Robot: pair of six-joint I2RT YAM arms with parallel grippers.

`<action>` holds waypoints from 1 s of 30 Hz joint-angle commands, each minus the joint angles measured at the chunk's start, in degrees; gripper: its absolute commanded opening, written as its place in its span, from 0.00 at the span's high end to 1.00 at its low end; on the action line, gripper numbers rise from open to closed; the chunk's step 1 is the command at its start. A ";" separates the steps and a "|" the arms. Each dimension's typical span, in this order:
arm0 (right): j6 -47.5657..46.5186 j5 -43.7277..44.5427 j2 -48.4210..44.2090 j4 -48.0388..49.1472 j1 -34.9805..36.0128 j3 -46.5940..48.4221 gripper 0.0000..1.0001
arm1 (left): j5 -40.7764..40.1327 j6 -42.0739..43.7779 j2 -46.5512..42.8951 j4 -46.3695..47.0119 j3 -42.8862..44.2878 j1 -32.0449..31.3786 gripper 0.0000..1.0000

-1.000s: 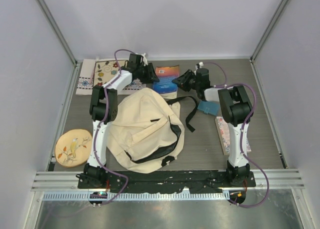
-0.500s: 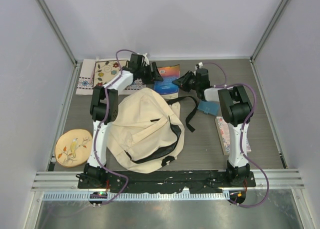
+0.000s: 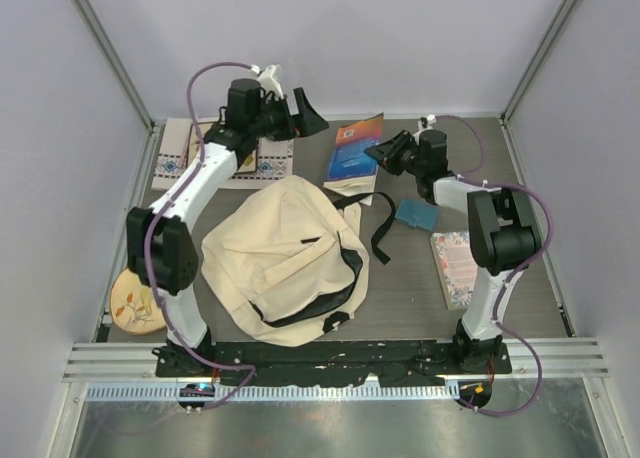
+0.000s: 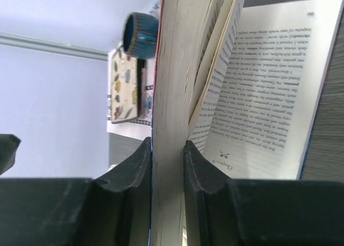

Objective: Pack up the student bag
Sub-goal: Pick up the book from the center of the board.

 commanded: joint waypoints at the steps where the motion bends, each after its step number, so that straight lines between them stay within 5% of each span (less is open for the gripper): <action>1: 3.77 -2.80 -14.17 13.89 0.33 -1.34 0.99 | -0.07 -0.51 -10.53 4.36 -8.17 0.15 0.06; 11: 7.63 -8.67 -29.04 15.20 0.51 -8.55 0.99 | -0.95 -3.58 -28.03 8.66 -27.94 0.15 0.03; 22: 11.76 -17.56 -33.10 18.01 2.61 -21.19 0.99 | 1.24 -11.84 -38.23 18.85 -43.59 0.06 0.02; 30: 22.92 -18.18 -28.44 37.87 4.11 -31.66 0.99 | 3.53 -19.05 -33.58 32.22 -54.68 -1.95 0.03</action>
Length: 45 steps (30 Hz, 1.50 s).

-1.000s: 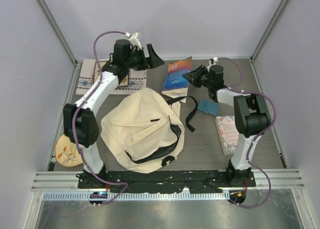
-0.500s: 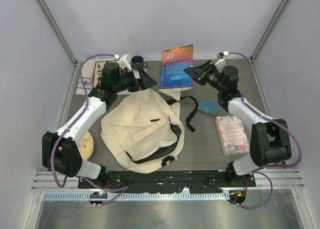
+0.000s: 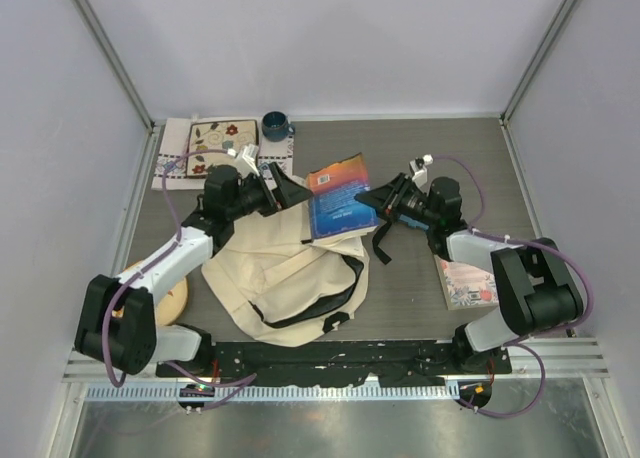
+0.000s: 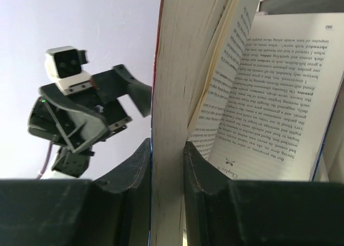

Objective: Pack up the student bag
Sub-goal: Pick up the book from the center of the board.

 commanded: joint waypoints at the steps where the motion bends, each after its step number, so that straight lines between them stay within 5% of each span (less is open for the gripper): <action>1: 9.94 -2.38 0.54 25.18 0.76 -1.59 0.99 | 1.46 -3.58 3.10 8.86 -2.62 -1.83 0.03; 8: 21.27 -2.38 8.27 43.73 1.38 -4.68 0.99 | 0.22 -5.42 6.52 12.19 -4.99 -3.59 0.05; 18: 22.43 -3.87 7.41 44.88 2.17 -6.96 0.99 | 0.58 -8.41 15.48 18.26 -0.07 -5.87 0.11; 24: 22.61 -4.66 7.14 46.55 2.44 -8.89 0.99 | -0.04 -9.82 16.82 21.08 0.63 -5.87 0.28; 27: 19.81 -4.31 6.27 43.23 2.44 -9.16 0.99 | -0.04 -9.03 16.47 19.59 1.68 -5.87 0.49; 29: 16.22 -4.05 4.51 37.96 2.35 -9.07 0.96 | -0.39 -8.50 16.11 18.80 2.74 -5.87 0.70; 31: 12.44 -3.61 2.67 28.95 2.35 -8.55 0.70 | -0.48 -7.54 15.50 17.04 3.88 -5.87 0.89; 33: 4.36 -1.25 -2.16 20.32 2.26 -7.76 0.49 | -0.56 -6.75 14.80 14.94 4.67 -5.87 0.96; 34: 0.94 0.33 -4.61 8.70 2.17 -7.23 0.37 | -0.91 -5.87 14.27 14.23 5.28 -5.87 1.00; 38: -18.32 15.78 -15.87 -26.70 2.26 -1.09 0.21 | -3.37 -2.97 11.03 9.75 7.92 -5.79 1.00; 45: -19.94 22.15 -28.19 -36.59 2.26 -0.28 0.16 | -9.17 -1.56 8.03 7.63 14.60 -5.79 1.00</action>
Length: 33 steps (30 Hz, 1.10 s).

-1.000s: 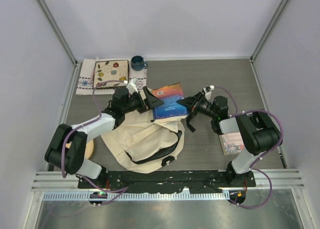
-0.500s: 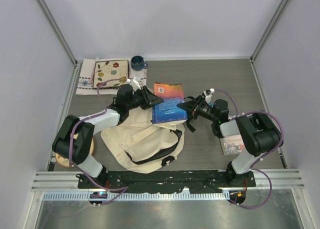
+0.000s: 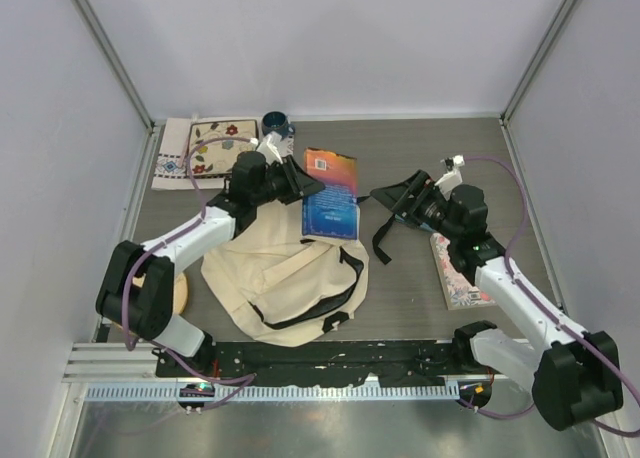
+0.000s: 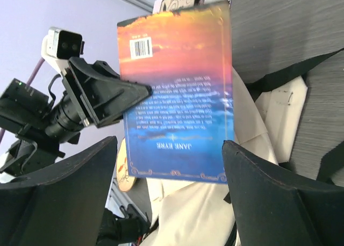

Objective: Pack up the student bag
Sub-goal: Pick up the book from the center of the board.

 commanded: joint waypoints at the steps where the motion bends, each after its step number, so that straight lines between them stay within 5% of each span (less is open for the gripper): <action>1: -2.43 3.51 -4.87 -8.92 0.10 1.09 0.16 | -4.50 1.44 -5.39 5.38 8.63 0.53 1.00; 6: 7.51 -0.20 -5.40 0.74 3.87 -2.50 0.16 | -7.49 0.04 -6.10 9.58 11.19 0.44 1.00; 13: 21.30 7.79 -2.51 18.62 12.92 -8.21 0.16 | -12.15 -5.32 -7.41 20.75 8.56 0.36 1.00; 21: 32.21 11.05 8.90 40.35 17.41 -9.37 0.16 | -13.91 -8.93 -7.77 28.84 5.57 -0.96 1.00; 33: 39.33 17.20 14.98 47.23 18.29 -7.52 0.16 | -15.49 -10.69 -9.26 31.74 4.08 -2.54 1.00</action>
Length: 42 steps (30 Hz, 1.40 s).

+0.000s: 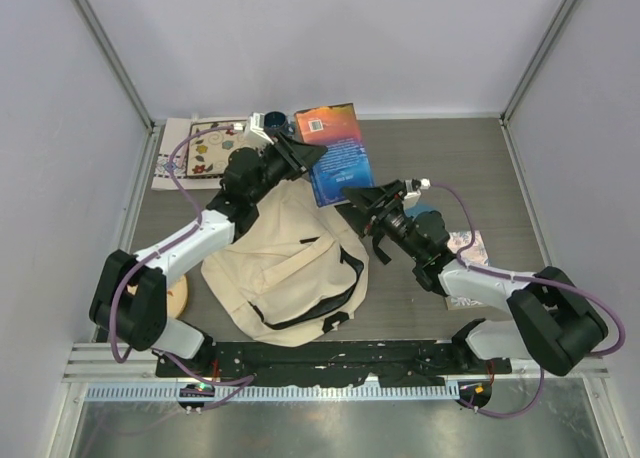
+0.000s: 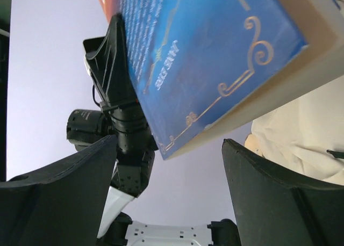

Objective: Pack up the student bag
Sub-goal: Pick up the book from the center of the board.

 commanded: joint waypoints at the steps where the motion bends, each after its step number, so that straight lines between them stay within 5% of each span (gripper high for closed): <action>1: 5.74 3.24 2.83 7.05 0.48 1.62 0.16 | -1.13 -3.09 -6.05 16.25 2.04 -0.16 1.00; 10: 5.13 6.92 0.29 3.09 1.18 2.32 0.16 | -0.87 -4.75 -6.84 17.48 1.52 -0.25 1.00; 30: -1.46 13.08 11.18 24.00 1.53 5.48 0.18 | -2.18 -10.29 -10.97 20.47 -4.19 -0.78 1.00; 36: -2.60 13.17 12.07 28.05 1.45 4.78 0.27 | -4.47 -10.47 -12.46 20.56 -6.30 -0.86 1.00; 42: -3.22 10.01 11.45 27.44 1.45 6.18 0.21 | -5.44 -10.20 -13.08 19.59 -7.62 -0.78 1.00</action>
